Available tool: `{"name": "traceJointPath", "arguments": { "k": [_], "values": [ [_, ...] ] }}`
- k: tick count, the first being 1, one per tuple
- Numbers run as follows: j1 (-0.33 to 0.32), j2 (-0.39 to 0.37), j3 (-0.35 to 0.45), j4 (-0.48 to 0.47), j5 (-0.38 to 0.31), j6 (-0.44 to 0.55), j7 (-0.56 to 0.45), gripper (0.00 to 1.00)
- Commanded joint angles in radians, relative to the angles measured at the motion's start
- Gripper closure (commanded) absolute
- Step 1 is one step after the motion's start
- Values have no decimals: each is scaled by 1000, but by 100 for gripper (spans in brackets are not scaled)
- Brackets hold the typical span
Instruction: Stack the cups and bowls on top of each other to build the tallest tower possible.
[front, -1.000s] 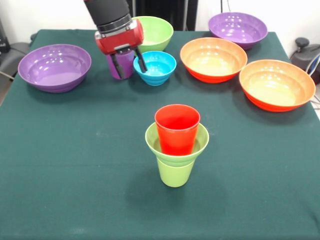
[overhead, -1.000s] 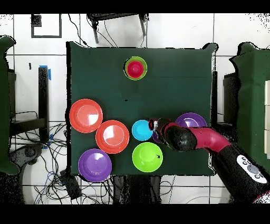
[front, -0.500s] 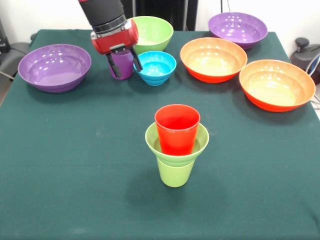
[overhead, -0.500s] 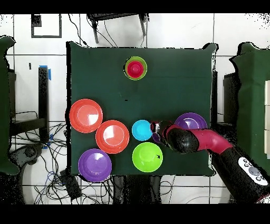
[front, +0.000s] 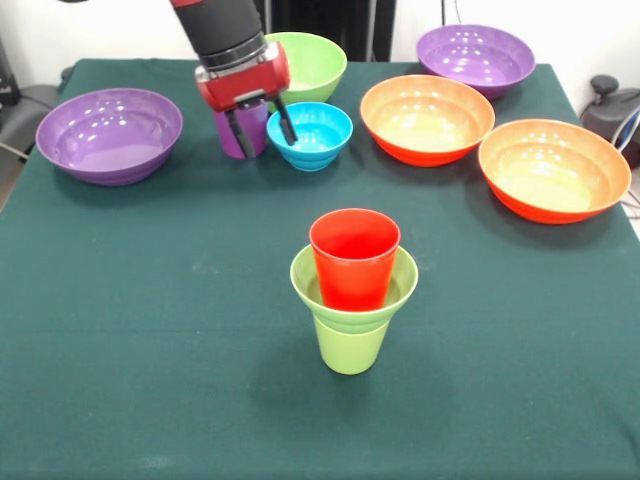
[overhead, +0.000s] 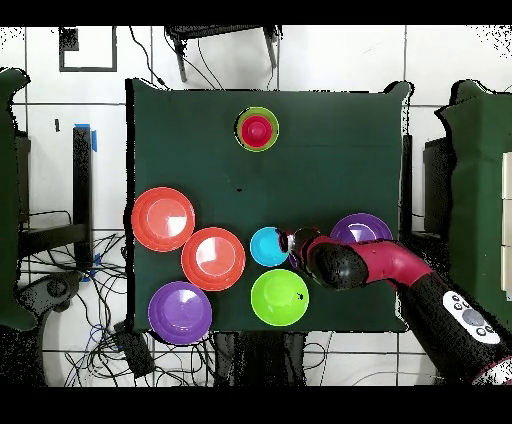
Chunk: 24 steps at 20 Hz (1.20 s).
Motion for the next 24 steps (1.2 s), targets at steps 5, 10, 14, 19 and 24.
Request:
{"name": "traceJointPath", "arguments": {
  "k": [5,10,14,19,24],
  "values": [
    [102,36,31,-32,-53,106,-195,0],
    [114,41,24,-45,-66,106,-210,0],
    [116,54,19,-71,-85,114,-247,0],
    [111,61,19,-89,-95,141,-295,0],
    [109,70,24,-96,-106,148,-317,0]
  ]
}}
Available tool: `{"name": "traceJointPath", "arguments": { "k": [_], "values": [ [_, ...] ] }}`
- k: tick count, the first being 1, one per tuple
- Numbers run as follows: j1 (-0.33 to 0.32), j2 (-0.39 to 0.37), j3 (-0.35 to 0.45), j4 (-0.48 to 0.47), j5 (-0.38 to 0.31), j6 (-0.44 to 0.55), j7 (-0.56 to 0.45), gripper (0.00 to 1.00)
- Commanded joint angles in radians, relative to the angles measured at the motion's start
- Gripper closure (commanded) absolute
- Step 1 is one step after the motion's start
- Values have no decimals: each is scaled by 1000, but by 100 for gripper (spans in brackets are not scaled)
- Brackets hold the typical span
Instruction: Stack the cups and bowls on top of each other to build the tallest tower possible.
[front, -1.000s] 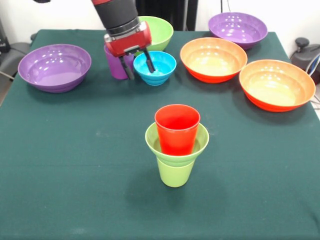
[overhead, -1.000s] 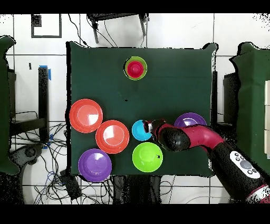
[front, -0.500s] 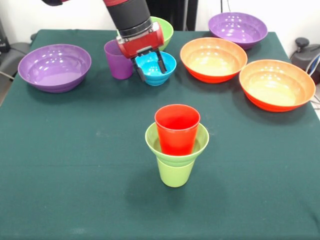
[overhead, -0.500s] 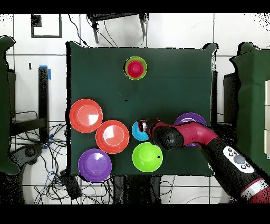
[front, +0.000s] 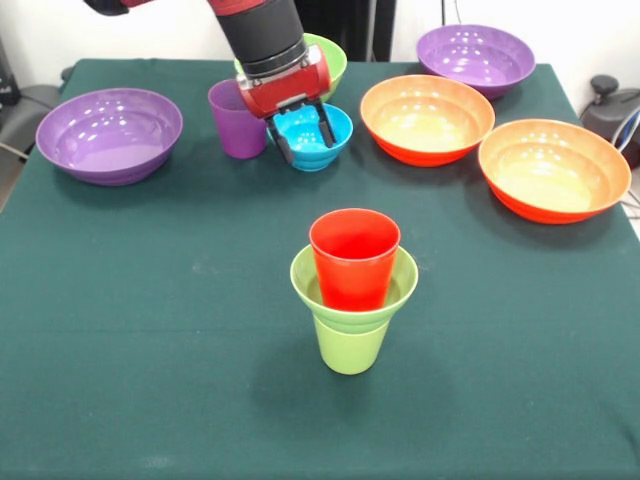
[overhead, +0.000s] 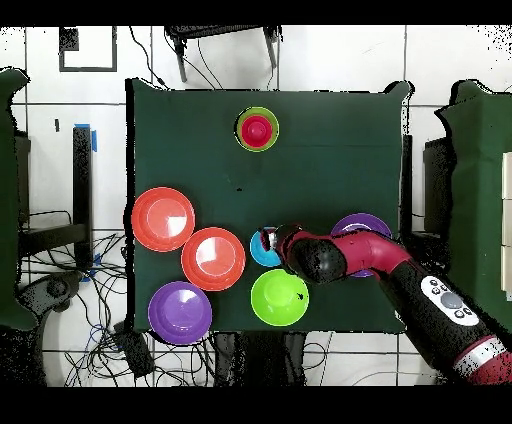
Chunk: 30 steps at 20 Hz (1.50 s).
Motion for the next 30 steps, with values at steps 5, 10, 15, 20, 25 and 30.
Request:
{"name": "traceJointPath", "arguments": {
  "k": [5,10,15,20,25,30],
  "values": [
    [39,48,18,-80,-100,129,-309,0],
    [28,66,40,-97,-98,144,-357,0],
    [-4,96,56,-115,-97,169,-427,0],
    [-31,98,64,-100,-92,190,-450,0],
    [-35,86,76,-92,-72,220,-452,0],
    [-37,99,90,-103,-41,261,-471,0]
  ]
}}
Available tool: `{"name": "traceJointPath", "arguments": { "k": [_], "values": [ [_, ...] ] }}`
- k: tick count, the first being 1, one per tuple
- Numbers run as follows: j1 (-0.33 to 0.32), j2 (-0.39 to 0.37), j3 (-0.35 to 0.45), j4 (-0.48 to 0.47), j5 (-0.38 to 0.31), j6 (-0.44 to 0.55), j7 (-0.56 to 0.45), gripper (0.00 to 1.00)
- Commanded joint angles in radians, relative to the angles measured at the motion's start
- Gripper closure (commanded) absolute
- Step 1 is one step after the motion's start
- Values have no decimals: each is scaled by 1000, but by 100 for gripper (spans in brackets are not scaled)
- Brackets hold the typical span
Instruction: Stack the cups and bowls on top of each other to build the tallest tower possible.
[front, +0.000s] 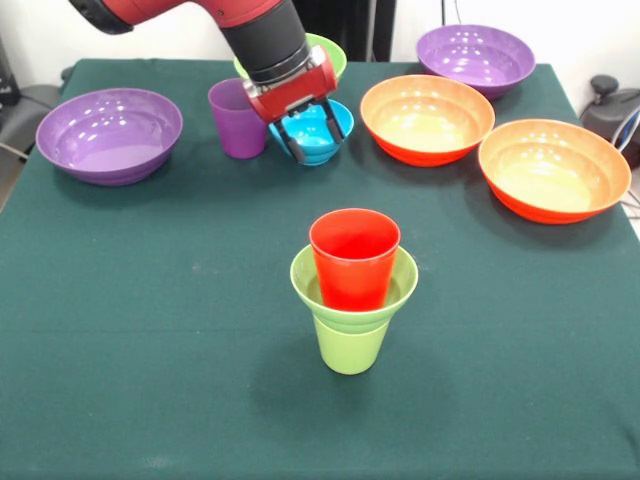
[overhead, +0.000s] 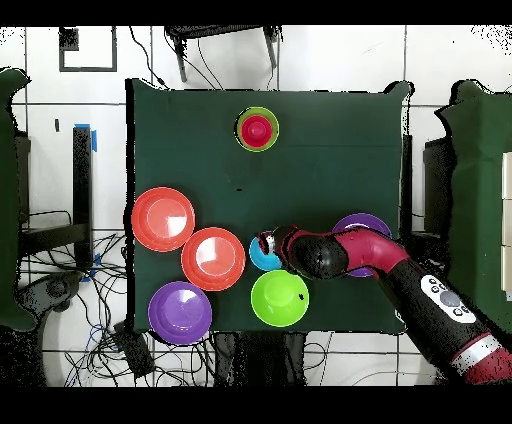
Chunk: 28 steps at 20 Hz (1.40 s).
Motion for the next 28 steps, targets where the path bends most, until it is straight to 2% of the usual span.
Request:
{"name": "traceJointPath", "arguments": {
  "k": [1,8,15,23,28],
  "values": [
    [15,35,33,-89,-39,149,-350,0],
    [32,48,64,-105,-9,161,-327,0],
    [64,52,76,-127,-18,144,-290,0],
    [49,90,102,-226,-19,201,-415,0],
    [58,108,117,-276,4,258,-462,0]
  ]
}}
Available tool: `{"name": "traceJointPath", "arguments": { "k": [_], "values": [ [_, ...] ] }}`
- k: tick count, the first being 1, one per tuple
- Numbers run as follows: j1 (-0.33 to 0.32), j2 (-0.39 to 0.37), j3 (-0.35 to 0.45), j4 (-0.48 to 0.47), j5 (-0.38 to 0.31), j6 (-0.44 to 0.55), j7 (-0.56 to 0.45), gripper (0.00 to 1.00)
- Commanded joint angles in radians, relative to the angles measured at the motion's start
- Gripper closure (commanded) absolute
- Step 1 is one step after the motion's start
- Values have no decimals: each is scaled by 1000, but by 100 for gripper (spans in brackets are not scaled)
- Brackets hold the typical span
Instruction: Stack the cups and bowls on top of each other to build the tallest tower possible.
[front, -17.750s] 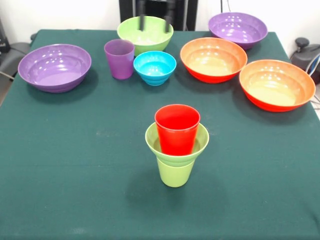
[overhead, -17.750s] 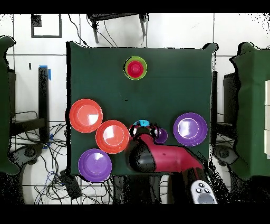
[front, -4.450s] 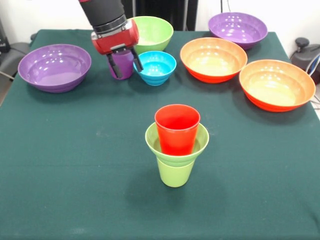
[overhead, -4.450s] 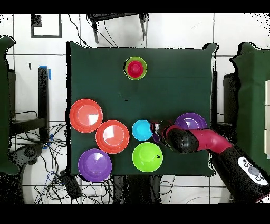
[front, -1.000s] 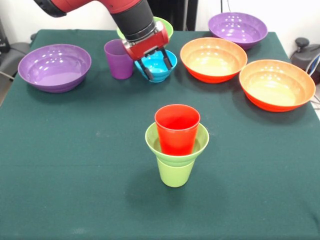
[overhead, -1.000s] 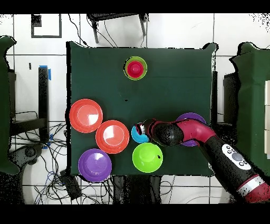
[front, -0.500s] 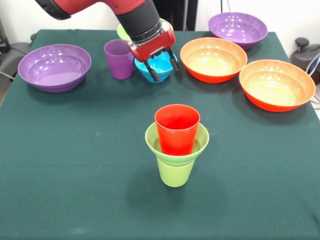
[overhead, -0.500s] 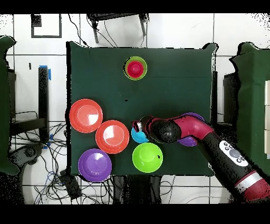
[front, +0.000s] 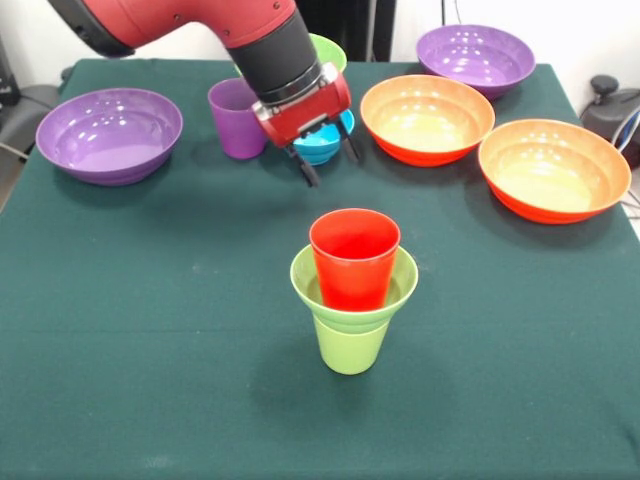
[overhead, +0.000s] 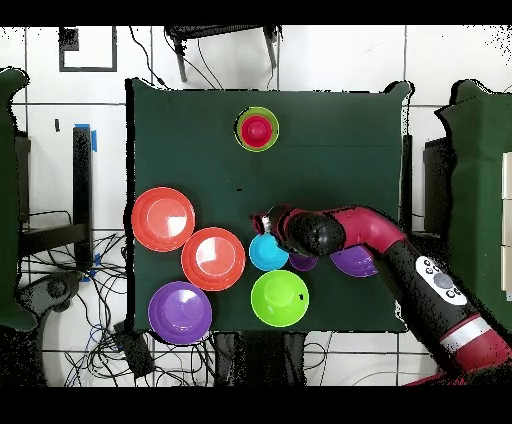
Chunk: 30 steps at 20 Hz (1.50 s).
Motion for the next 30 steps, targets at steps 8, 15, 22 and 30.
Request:
{"name": "traceJointPath", "arguments": {
  "k": [8,15,22,30],
  "values": [
    [50,51,42,-192,15,225,-432,0],
    [25,33,37,-161,19,237,-427,0],
    [13,22,33,-152,34,267,-440,0],
    [8,38,46,-170,50,323,-503,0]
  ]
}}
